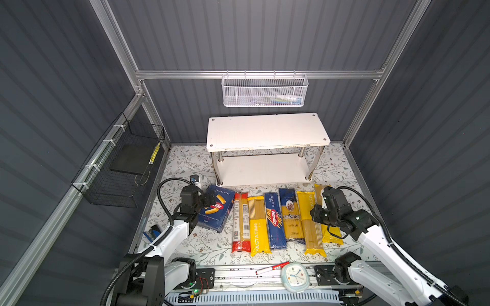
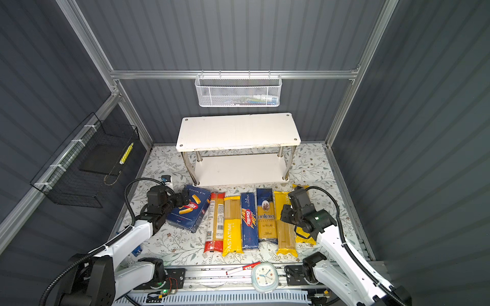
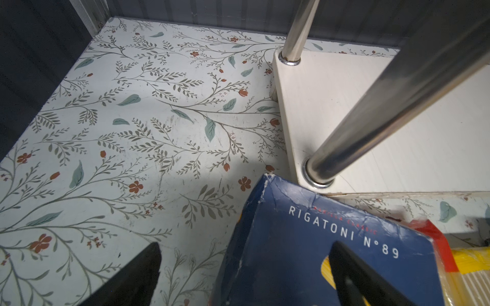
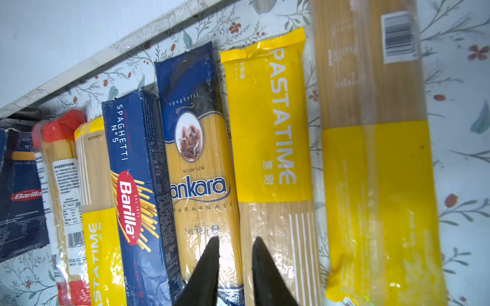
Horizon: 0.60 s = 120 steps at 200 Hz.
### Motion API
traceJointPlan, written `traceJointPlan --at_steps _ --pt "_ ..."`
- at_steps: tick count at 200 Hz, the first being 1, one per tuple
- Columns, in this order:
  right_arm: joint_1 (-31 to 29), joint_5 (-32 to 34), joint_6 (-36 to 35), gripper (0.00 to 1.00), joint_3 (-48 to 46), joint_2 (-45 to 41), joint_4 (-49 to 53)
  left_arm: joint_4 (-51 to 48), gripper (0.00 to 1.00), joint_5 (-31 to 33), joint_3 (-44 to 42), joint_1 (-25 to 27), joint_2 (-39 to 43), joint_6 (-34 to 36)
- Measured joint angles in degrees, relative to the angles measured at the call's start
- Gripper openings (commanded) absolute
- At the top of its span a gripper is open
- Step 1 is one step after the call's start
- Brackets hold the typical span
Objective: Place and organize the pasta boxes and bags onto the shelf
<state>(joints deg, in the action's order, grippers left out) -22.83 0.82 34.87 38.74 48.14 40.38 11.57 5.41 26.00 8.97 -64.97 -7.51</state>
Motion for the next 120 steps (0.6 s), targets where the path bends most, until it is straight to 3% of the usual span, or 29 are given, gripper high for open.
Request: traceJointPlan --at_steps 120 --pt "2.4 -3.5 -5.6 0.00 16.5 -2.5 2.7 0.0 1.00 0.2 0.0 0.0 0.2 0.0"
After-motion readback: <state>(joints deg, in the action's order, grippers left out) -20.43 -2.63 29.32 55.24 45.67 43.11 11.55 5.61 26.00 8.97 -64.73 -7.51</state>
